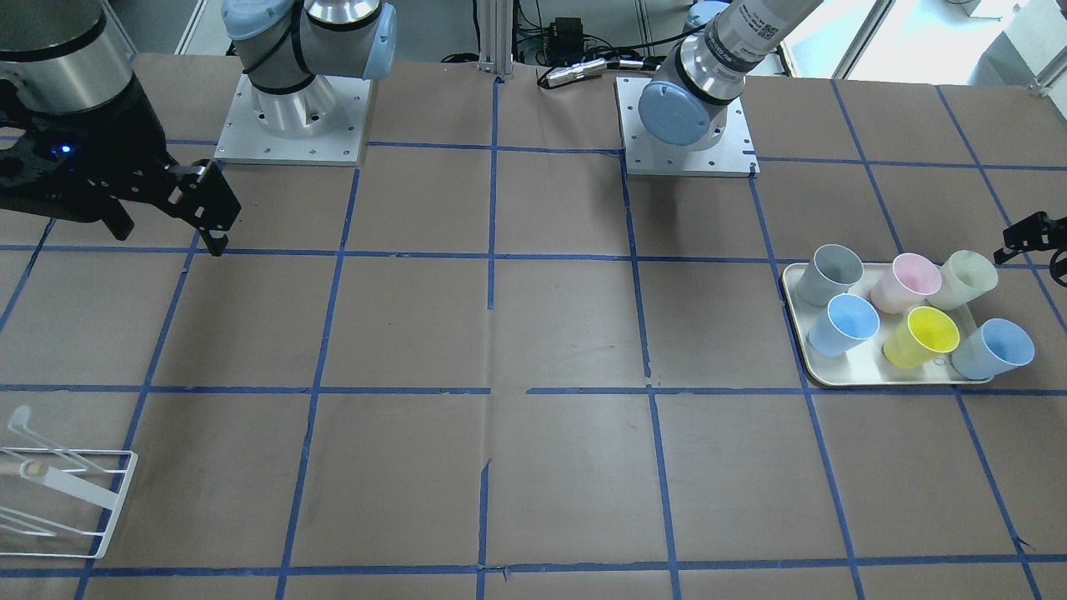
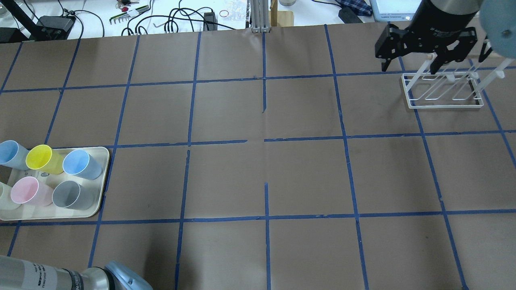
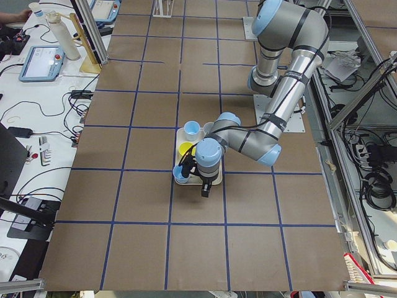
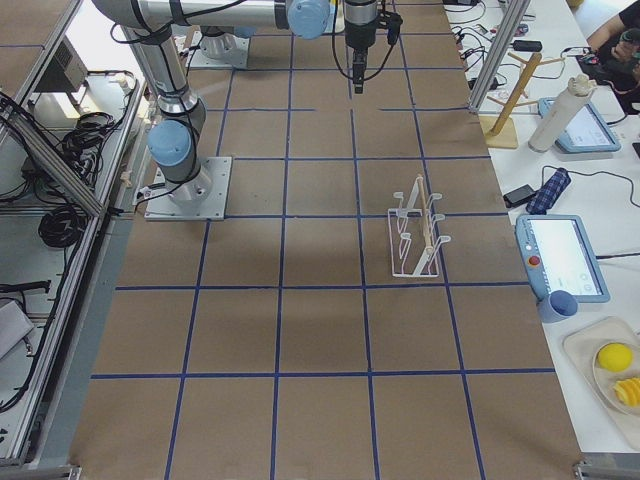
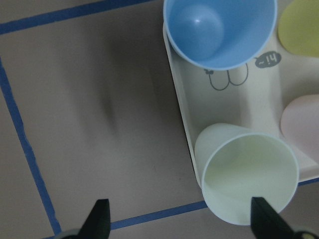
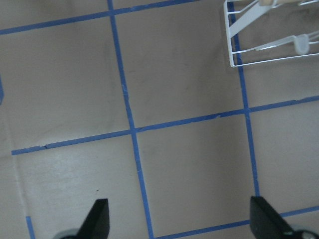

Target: Transfer IKEA cup to right arm and place on rack

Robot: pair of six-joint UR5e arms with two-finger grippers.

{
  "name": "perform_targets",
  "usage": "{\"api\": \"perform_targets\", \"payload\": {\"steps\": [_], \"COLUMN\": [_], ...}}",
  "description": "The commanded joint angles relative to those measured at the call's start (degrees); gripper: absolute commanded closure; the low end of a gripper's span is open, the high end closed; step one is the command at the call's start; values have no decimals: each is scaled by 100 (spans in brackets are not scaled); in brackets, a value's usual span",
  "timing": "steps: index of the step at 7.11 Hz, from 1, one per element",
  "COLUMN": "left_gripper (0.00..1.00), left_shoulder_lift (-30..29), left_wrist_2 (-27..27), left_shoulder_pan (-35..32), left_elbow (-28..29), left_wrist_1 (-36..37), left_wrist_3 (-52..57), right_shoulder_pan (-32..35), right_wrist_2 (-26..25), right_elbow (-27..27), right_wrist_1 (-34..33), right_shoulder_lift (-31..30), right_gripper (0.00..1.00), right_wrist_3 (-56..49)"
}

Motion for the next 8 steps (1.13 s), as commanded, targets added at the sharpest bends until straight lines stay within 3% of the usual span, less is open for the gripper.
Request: {"api": "perform_targets", "payload": {"steps": [1, 3, 4, 5, 6, 7, 8], "left_gripper": [0, 0, 13, 45, 89, 100, 100], "left_shoulder_lift": [-158, -273, -308, -335, -344, -335, -335], "left_wrist_2": [-21, -4, 5, -4, -13, -21, -30], "left_shoulder_pan": [-8, -26, -26, -26, -26, -26, -26], "left_elbow": [0, 0, 9, 9, 9, 18, 61], "left_wrist_1": [3, -14, -14, -93, -102, -163, -338], "left_wrist_3": [-7, -86, -86, -86, -69, -17, 1], "right_shoulder_pan": [-792, -1215, -1304, -1461, -1646, -1822, -1884], "right_wrist_2": [-35, -26, -35, 43, 749, 1391, 2076], "right_elbow": [-51, -164, -209, -200, -192, -165, -122], "right_wrist_1": [328, 434, 774, 803, 830, 926, 1135], "right_shoulder_lift": [-283, -355, -346, -346, -337, -337, -328], "right_gripper": [0, 0, 0, 0, 0, 0, 0], "right_wrist_3": [-437, -454, -455, -446, -481, -551, -647]}}
